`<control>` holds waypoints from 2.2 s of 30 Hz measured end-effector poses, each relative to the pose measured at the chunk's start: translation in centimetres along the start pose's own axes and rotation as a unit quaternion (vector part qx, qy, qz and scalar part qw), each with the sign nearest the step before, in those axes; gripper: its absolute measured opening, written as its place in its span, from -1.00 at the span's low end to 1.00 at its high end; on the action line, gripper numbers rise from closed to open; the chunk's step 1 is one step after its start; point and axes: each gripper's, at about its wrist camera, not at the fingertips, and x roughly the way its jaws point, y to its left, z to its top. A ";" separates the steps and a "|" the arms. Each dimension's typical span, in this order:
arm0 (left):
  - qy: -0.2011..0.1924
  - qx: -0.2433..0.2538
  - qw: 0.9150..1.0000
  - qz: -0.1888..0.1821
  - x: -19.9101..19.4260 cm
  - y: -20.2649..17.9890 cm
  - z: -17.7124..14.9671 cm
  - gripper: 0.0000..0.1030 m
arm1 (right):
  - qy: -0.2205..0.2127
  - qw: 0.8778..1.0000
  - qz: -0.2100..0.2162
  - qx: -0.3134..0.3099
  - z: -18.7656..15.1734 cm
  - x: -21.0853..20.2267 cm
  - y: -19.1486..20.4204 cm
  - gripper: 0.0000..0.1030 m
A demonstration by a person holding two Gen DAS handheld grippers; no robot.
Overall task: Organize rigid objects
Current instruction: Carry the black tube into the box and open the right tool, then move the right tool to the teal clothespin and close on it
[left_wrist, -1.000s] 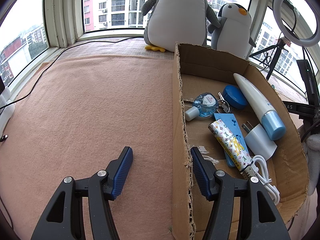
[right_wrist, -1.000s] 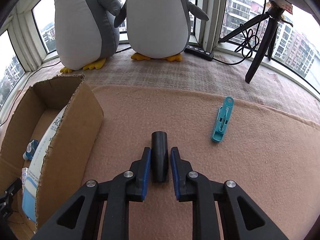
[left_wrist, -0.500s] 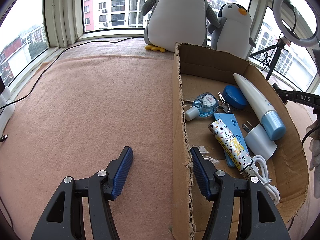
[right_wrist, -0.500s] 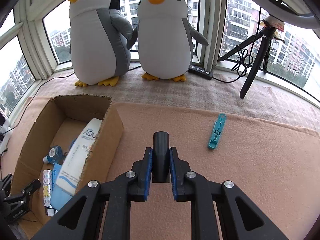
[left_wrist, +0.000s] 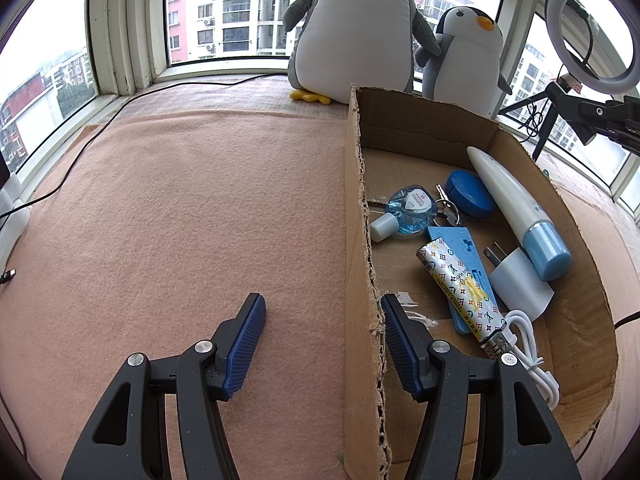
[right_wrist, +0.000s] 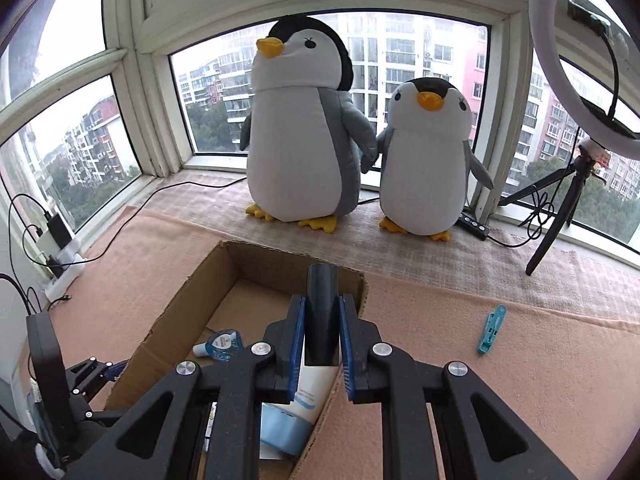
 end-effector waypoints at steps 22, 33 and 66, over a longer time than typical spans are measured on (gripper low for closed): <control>0.000 0.000 1.000 0.000 0.0 0.1 0.0 0.23 | 0.064 0.996 0.063 -0.024 -1.3 5.0 5.1 -0.48; 0.000 0.000 1.000 0.000 0.0 0.1 -0.1 0.23 | 0.045 0.998 0.051 -0.018 -0.9 4.0 4.2 0.19; 0.000 0.000 1.000 -0.001 0.0 0.1 -0.1 0.23 | 0.030 0.986 -0.060 0.150 -2.4 2.0 -10.8 0.27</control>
